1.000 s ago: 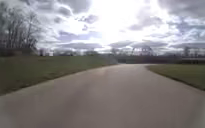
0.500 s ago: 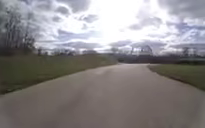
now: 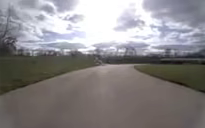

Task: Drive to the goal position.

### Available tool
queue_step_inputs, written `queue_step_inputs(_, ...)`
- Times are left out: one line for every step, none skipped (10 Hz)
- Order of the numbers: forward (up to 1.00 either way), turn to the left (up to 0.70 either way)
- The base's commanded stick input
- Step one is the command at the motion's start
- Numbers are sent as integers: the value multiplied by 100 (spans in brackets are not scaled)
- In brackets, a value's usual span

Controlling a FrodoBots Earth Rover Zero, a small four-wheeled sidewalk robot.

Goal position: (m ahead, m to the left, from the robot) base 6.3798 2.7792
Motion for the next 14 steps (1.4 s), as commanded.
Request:
queue_step_inputs(100, 0)
queue_step_inputs(100, 0)
queue_step_inputs(100, 0)
queue_step_inputs(100, 0)
queue_step_inputs(100, 0)
queue_step_inputs(100, 0)
queue_step_inputs(100, 0)
queue_step_inputs(100, 0)
queue_step_inputs(100, 0)
queue_step_inputs(100, 0)
queue_step_inputs(100, 0)
queue_step_inputs(100, 0)
queue_step_inputs(100, 0)
queue_step_inputs(100, 0)
